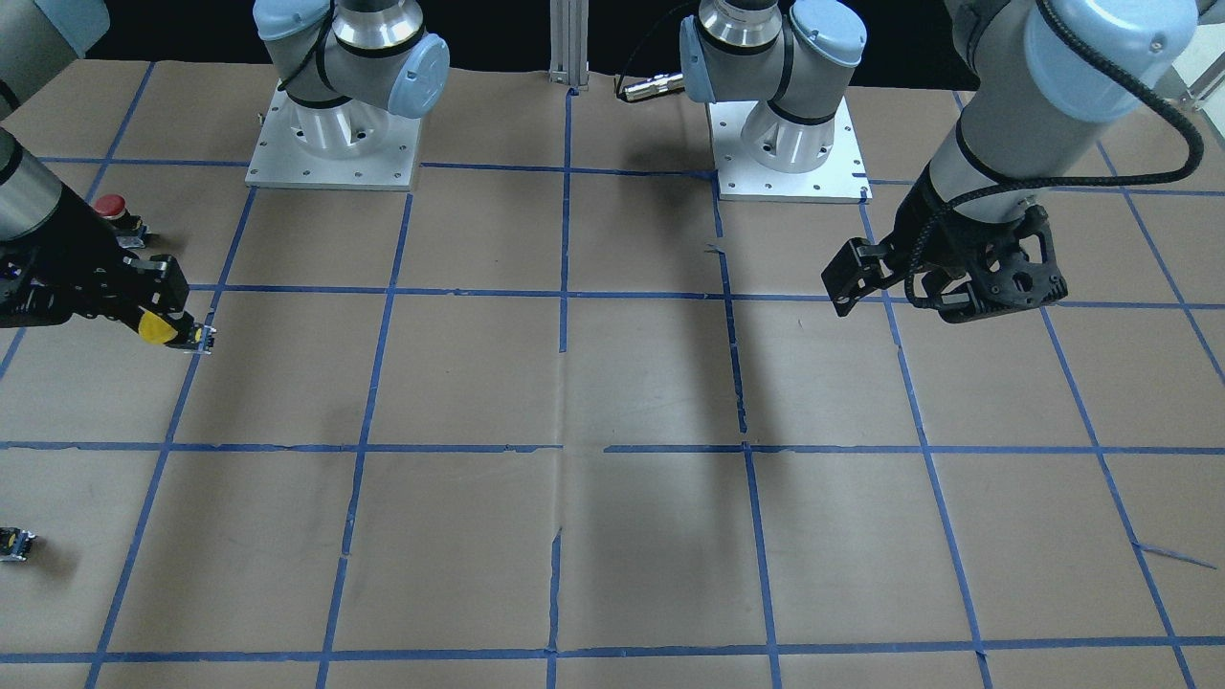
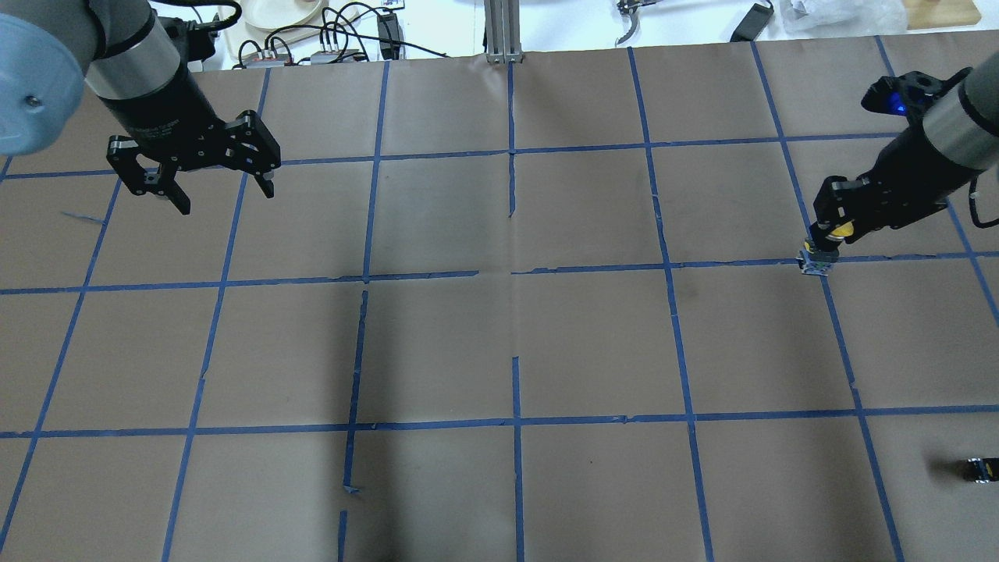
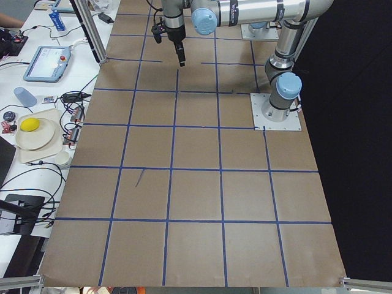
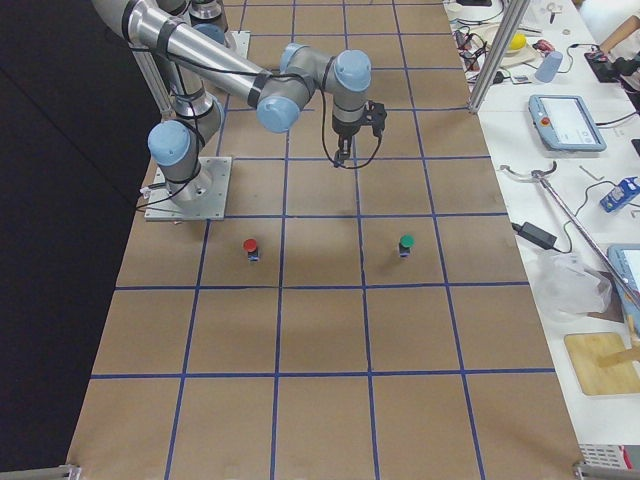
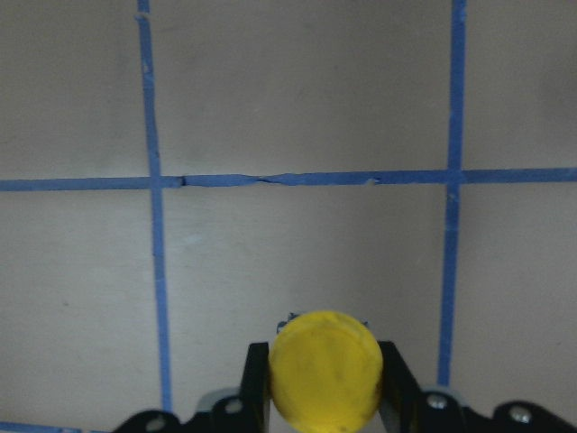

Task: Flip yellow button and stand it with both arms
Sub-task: 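Lower the yellow button upright onto the table with the right gripper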

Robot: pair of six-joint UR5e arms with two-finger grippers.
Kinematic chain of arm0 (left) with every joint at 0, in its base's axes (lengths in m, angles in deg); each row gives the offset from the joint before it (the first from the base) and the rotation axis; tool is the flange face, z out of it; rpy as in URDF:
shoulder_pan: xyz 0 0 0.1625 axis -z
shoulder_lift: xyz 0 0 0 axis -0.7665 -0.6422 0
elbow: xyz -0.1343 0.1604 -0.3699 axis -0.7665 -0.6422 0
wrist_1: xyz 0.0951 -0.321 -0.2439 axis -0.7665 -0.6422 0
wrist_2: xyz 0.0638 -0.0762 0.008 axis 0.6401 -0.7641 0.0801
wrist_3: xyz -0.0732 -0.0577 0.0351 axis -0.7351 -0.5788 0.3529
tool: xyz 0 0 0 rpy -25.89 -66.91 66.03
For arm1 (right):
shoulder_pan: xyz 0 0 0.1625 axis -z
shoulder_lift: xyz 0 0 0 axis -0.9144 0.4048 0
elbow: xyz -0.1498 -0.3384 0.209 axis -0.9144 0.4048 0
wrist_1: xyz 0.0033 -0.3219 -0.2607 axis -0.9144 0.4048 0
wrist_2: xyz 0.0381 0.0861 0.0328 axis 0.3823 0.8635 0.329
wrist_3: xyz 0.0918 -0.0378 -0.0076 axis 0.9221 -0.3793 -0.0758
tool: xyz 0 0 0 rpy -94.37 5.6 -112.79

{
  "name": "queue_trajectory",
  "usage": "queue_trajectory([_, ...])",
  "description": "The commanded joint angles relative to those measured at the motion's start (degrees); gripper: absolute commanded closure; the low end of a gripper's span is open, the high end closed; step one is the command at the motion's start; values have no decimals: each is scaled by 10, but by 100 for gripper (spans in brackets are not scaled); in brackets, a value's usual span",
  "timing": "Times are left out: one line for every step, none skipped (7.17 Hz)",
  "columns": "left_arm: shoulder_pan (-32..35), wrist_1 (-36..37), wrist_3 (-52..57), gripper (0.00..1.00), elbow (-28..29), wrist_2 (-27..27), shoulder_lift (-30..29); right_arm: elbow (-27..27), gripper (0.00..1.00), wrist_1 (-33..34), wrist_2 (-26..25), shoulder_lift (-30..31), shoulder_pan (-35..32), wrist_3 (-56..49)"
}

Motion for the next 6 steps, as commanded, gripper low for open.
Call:
queue_trajectory([12,4,30,0,8,1,13,-75,72,100,-9,1,95,-148])
queue_trajectory([11,12,37,0,-4,3,11,-108,72,154,-8,8,141,-228])
queue_trajectory([8,13,91,0,-5,3,11,-139,72,166,2,12,189,-275])
queue_trajectory([7,19,104,0,-3,3,9,-159,72,206,8,12,227,-316])
queue_trajectory([7,22,98,0,-8,3,7,-175,73,237,33,9,241,-333])
queue_trajectory([6,24,97,0,-8,-1,8,-180,73,253,41,5,247,-333])
